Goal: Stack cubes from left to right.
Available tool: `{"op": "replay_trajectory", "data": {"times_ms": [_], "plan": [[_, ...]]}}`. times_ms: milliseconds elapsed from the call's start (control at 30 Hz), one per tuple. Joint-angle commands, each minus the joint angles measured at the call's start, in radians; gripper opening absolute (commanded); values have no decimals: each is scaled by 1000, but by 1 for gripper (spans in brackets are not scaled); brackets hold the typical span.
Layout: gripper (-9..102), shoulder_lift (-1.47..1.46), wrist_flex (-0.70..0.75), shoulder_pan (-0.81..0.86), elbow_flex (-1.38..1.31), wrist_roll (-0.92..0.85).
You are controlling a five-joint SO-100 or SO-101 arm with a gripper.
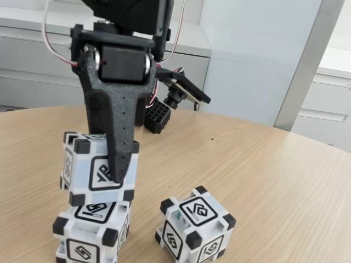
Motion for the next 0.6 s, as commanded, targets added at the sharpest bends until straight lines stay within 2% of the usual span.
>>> {"op": "replay_trajectory", "data": {"times_ms": [0, 433, 567], "plan": [[20, 15, 0, 9, -78, 37], [20, -6, -14, 9, -112, 11], [25, -8, -15, 9, -112, 0]]}}
